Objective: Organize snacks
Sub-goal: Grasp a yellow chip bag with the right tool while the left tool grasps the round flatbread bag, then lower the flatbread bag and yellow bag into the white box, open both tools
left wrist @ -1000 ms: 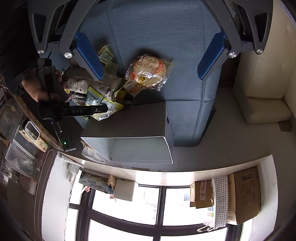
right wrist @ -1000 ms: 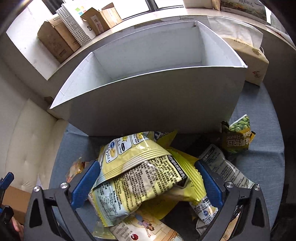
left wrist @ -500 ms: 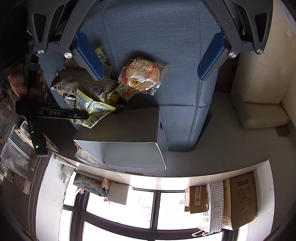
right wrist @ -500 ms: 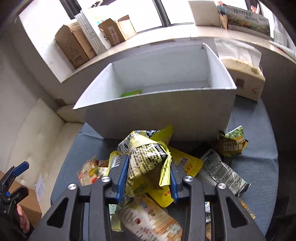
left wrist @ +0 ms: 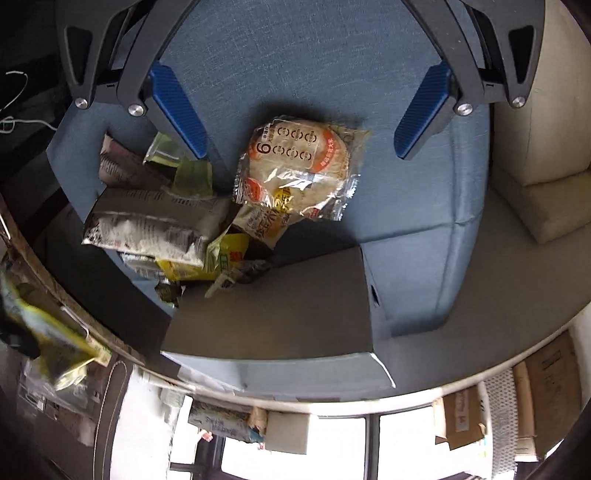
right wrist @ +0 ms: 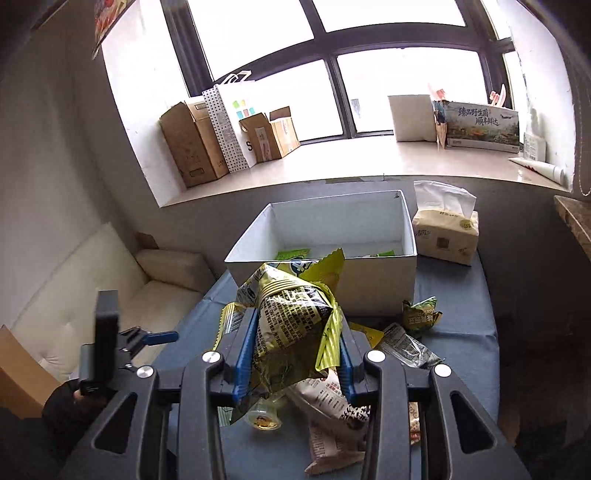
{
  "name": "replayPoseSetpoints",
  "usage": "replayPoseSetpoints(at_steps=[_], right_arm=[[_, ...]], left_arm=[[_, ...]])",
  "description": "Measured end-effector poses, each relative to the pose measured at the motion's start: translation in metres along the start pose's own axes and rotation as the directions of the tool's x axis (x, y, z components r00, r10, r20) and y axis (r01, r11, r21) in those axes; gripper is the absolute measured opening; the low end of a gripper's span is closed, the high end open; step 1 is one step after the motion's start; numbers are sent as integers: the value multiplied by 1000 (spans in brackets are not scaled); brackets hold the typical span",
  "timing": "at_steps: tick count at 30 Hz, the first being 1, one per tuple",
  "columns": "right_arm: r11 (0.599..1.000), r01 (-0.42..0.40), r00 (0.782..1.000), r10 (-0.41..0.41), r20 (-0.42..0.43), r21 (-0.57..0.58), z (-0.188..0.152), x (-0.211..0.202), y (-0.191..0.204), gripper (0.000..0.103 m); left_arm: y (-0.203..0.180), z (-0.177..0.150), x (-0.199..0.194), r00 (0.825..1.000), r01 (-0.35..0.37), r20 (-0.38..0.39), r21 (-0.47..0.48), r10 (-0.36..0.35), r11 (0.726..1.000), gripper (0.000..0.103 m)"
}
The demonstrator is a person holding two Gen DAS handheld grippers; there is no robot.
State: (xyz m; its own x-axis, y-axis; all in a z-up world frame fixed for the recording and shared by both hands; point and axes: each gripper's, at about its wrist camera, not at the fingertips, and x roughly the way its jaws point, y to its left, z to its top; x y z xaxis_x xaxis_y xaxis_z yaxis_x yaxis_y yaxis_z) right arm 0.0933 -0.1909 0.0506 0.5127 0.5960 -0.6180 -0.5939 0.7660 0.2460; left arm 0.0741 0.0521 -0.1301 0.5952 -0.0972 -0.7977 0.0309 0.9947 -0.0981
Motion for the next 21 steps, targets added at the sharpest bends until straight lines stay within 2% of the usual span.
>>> replayPoseSetpoints(at_steps=[2,4,8,13,14,16,21], right_arm=[[1000,3,1000,-3,4,8,-5,-8,3,41],[1000,-7,1000,7,8,23,-11,-15,2,41],[999,-5,1000,5,-4,34,-20,-17,0,41],[998,0,1000,0,-16,55,-25,-16,-5,41],[998,0,1000,1,-17,57,-26,-16,-6,41],[998,0,1000,1,-21,58,-27,-15,-5,41],[998,-4,1000,6,-25,67,-30,-13,-6,41]], left_arm=[[5,2,23,998,18,-53,-9,-19,1000,103],[8,3,38,996,62,-70,3,-61,998,103],[2,3,56,996,42,-86,93,-34,995,103],[-2,3,63,997,9,-80,116,1,993,102],[-4,3,63,997,-4,-76,121,13,993,98],[-6,3,59,997,-20,-65,123,29,992,75],[-4,-1,37,1000,-7,-30,77,9,997,74]])
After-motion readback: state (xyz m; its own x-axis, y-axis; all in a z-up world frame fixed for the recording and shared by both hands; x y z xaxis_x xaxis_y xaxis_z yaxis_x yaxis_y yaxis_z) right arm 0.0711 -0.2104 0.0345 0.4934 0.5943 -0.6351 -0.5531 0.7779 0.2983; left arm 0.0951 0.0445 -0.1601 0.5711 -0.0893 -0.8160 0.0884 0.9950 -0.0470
